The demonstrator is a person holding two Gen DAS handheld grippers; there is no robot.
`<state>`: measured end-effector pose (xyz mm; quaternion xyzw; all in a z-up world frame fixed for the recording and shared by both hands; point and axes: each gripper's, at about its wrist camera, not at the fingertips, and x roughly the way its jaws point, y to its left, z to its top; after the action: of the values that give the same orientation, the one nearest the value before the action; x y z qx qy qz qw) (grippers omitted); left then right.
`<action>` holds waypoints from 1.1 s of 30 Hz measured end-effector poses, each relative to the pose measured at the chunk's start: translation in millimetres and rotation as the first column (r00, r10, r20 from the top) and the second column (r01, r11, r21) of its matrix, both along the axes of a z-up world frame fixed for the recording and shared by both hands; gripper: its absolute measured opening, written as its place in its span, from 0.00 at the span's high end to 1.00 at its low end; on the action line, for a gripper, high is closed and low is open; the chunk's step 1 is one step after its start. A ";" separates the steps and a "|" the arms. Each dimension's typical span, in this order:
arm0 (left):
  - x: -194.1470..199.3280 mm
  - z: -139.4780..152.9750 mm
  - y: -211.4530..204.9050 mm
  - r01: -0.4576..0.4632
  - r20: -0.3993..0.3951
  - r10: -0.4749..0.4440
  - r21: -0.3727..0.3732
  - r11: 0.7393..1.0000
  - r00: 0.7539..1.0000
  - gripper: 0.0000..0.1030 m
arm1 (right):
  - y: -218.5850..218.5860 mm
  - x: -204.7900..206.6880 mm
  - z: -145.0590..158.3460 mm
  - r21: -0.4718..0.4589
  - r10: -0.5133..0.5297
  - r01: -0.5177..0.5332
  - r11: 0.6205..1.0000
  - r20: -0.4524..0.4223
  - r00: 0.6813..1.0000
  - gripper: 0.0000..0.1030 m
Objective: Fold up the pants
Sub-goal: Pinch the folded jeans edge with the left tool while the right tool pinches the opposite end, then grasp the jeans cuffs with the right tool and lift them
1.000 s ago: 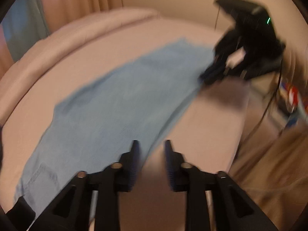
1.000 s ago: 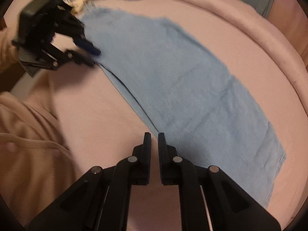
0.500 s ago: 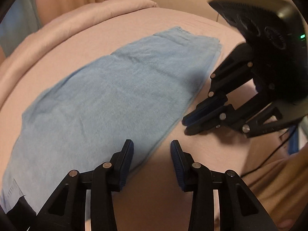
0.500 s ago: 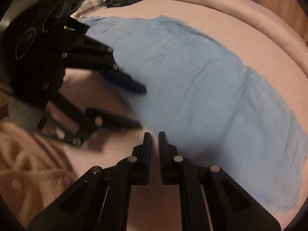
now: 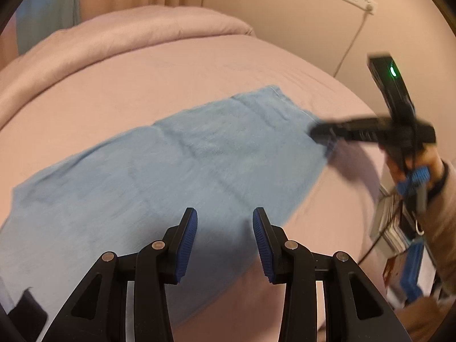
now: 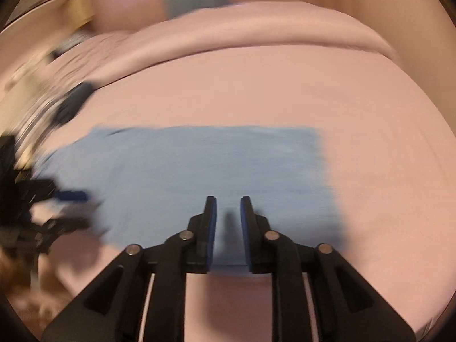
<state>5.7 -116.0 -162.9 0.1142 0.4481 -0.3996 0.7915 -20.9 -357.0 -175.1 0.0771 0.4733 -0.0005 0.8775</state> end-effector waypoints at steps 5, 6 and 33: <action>-7.0 -18.1 -12.5 0.078 -0.010 -0.078 0.093 0.993 0.997 0.61 | -13.3 -41.2 -15.9 0.082 0.009 -0.005 0.997 -0.050 0.999 0.83; -6.5 -16.2 -11.4 0.092 -0.026 -0.090 0.086 0.992 0.996 0.61 | -14.8 -51.0 -14.9 0.104 0.005 0.000 0.995 -0.054 0.999 0.83; 58.4 -23.8 -68.5 -0.172 -0.302 0.135 -0.098 0.980 0.944 0.52 | -47.5 -52.7 -15.3 0.450 -0.423 0.379 0.809 -0.002 0.906 0.83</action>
<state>64.2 -184.5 -186.7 -0.0308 0.5430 -0.3760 0.7502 -73.6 -404.6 -190.4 0.3716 0.3899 -0.0750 0.8392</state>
